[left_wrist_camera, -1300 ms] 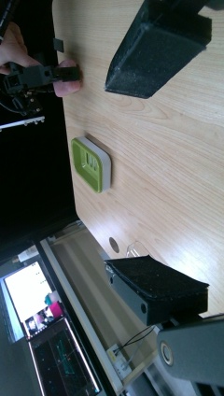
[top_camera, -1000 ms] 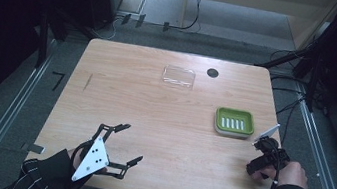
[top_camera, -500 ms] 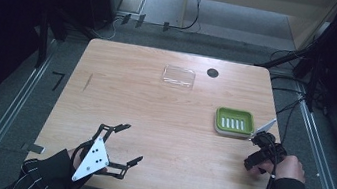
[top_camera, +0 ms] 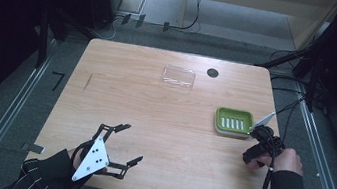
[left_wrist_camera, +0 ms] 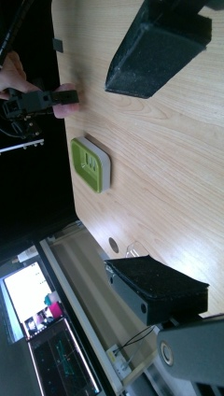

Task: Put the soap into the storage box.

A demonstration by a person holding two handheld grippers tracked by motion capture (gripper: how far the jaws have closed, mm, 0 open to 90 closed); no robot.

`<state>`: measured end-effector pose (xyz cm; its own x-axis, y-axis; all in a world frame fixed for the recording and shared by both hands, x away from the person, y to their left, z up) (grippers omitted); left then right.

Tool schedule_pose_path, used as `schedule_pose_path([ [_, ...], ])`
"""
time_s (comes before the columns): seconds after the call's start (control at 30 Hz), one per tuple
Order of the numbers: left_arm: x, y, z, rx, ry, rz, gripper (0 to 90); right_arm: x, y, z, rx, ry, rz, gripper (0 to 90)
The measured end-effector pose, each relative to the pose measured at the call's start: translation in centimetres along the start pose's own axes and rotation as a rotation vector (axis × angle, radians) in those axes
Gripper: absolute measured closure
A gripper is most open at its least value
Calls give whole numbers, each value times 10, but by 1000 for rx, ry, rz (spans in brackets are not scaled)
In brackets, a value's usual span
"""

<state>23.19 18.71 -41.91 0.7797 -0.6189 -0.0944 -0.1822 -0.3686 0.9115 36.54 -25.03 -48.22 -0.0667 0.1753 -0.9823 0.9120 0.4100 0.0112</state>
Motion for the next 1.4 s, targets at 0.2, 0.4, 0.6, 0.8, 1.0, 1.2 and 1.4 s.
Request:
schedule_pose_path([
  [0.2, 0, 0, 0, -2, 0, 0, 136, -2, 6, -2, -8, 1, -1, 138],
  [0.4, 0, 0, 0, -2, 1, 0, 136, -4, 12, -4, -3, 6, -1, 138],
  [0.6, 0, 0, 0, -2, 2, 0, 135, -4, 18, -6, -17, 6, -12, 137],
  [0.8, 0, 0, 0, -3, 2, 0, 135, -6, 24, -8, -32, 8, -8, 138],
  [1.0, 0, 0, 0, -4, 2, 0, 136, -10, 32, -10, -39, 10, -5, 138],
  [1.2, -1, 0, -1, -3, 4, -1, 136, -11, 38, -13, -29, 15, -12, 138],
  [1.4, -1, 0, -1, -4, 4, -1, 135, -15, 44, -14, -33, 17, -7, 138],
])
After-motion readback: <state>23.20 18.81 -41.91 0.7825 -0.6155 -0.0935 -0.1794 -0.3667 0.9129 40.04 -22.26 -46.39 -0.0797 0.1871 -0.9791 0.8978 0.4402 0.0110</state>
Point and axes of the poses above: each handheld gripper's, and its own axes: x roughly forward along the jaws, y roughly out of its top, z roughly to its right, the point moved 3 cm from there along x, roughly forward along the jaws, and after that the axes turned 13 degrees about y, right-handed, at the moved point
